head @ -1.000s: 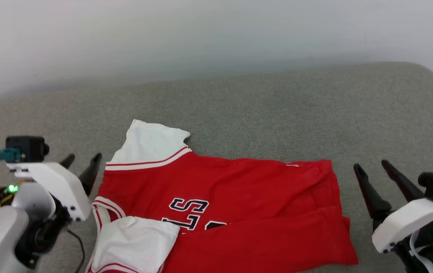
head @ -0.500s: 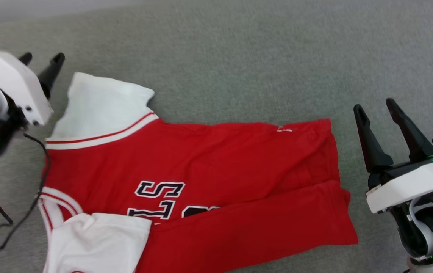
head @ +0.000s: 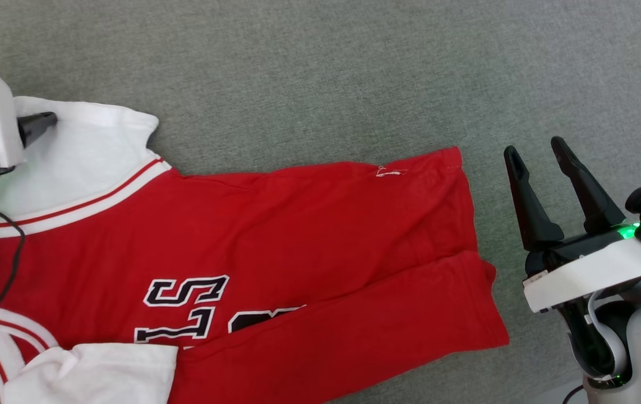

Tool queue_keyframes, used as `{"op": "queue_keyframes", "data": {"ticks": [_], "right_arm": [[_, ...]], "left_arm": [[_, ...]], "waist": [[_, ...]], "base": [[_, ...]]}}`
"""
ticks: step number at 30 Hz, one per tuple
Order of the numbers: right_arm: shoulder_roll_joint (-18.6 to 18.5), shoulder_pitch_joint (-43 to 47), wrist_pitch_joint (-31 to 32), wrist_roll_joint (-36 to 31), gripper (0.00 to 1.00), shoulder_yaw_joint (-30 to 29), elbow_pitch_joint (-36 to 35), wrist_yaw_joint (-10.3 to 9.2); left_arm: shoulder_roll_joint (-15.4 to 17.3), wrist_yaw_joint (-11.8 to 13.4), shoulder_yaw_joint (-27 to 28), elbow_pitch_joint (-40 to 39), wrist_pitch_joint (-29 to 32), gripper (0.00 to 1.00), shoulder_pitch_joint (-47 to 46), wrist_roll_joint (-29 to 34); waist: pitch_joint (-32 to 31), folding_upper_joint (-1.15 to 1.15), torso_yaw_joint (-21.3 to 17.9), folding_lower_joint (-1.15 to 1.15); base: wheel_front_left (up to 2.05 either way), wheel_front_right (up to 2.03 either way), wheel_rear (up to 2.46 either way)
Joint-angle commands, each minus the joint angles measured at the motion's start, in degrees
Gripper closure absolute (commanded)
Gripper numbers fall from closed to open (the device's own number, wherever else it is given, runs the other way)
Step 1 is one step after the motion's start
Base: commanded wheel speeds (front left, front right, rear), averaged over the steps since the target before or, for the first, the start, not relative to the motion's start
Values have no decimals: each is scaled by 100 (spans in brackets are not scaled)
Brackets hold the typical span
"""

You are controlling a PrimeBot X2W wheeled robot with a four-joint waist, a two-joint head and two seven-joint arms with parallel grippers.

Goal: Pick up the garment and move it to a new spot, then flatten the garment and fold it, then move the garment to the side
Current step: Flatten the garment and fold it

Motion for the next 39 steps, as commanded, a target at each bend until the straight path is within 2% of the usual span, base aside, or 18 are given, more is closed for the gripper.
{"op": "queue_keyframes", "data": {"ticks": [1, 3, 4, 5, 7, 10, 17, 25, 26, 32, 37, 38, 39], "right_arm": [[35, -99, -37, 21, 0, 1, 0, -2], [34, -106, -45, 80, 0, 25, 32, -3], [32, -114, -52, 122, 0, 30, 43, -3], [39, -122, -56, 165, 0, 25, 53, -3], [1, -150, -72, 207, 0, 22, 67, -2], [-95, -174, -35, 243, 0, 49, 83, -2], [-322, -385, 351, 606, 0, 205, 295, -2], [-886, -1107, 2031, 1463, 0, 478, 1077, -2], [-1019, -1285, 2441, 1628, 0, 539, 1138, -2], [-1341, -1641, 3742, 1829, 0, 685, 1271, -2], [-1409, -1618, 4891, 1741, 0, 735, 1578, -3], [-1395, -1615, 5065, 1715, 47, 737, 1628, -3], [-1390, -1618, 5219, 1686, 76, 744, 1666, -3]], "left_arm": [[-43, 26, -110, 92, 66, 0, 96, 10], [-41, 142, -221, 213, 360, 0, 217, -51], [-49, 193, -283, 249, 499, 24, 300, -67], [-62, 241, -333, 268, 608, 58, 372, -88], [-113, 266, -389, 268, 712, 100, 468, -156], [-308, 293, -344, 278, 698, 100, 570, -319], [-340, 184, -256, 284, 372, 100, 416, -241], [-434, -124, -152, -2, -57, 100, -165, -43], [-480, -206, -164, -139, -180, 100, -300, 38], [-617, -370, -256, -429, -438, 100, -466, 228], [-656, -425, -269, -560, -591, 100, -422, 281], [-670, -433, -267, -581, -622, 100, -406, 283], [-684, -445, -274, -591, -649, 100, -385, 286]], "waist": [[47, 0, -43, -1], [82, 0, -83, -1], [94, 0, -98, -1], [106, 0, -109, -1], [135, 0, -126, -1], [164, 0, -120, -1], [82, 0, -8, -1], [-39, 0, 405, -1], [-32, 0, 557, -1], [-13, 0, 920, -1], [-4, 0, 1095, -1], [0, 0, 1124, -1], [1, 0, 1155, -1]], "base": [[0, 0, 0], [0, 0, 0], [0, 0, 0], [0, 0, 0], [0, 0, 0], [0, 0, 0], [0, 0, 0], [0, 0, 0], [0, 0, 0], [0, 0, 0], [0, 0, 0], [0, 0, 0], [0, 0, 0]]}}
